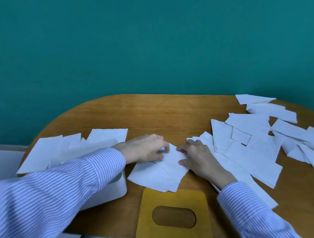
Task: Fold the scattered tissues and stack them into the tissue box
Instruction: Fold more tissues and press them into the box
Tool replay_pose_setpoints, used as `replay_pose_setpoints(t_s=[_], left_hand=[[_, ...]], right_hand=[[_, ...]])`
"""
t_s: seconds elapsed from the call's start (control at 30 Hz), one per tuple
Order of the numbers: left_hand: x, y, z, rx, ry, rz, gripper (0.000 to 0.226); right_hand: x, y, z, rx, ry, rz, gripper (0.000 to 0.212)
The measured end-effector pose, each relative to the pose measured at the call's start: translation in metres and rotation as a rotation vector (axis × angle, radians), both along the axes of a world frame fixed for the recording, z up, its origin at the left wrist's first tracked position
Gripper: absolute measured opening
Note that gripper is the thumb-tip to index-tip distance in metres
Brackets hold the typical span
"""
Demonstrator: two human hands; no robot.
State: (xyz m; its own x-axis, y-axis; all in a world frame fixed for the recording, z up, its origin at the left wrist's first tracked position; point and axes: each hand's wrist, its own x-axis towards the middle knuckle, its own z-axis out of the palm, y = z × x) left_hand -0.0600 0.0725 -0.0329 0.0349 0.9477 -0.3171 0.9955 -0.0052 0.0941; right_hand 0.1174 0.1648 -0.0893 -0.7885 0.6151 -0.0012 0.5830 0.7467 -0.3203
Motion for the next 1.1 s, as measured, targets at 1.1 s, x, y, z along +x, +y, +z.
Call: replay_pose_setpoints(t_s=[1.1], left_hand=[[-0.035, 0.014, -0.011, 0.128, -0.190, 0.080, 0.022]], right_hand=[[-0.020, 0.008, 0.008, -0.011, 0.173, -0.047, 0.018]])
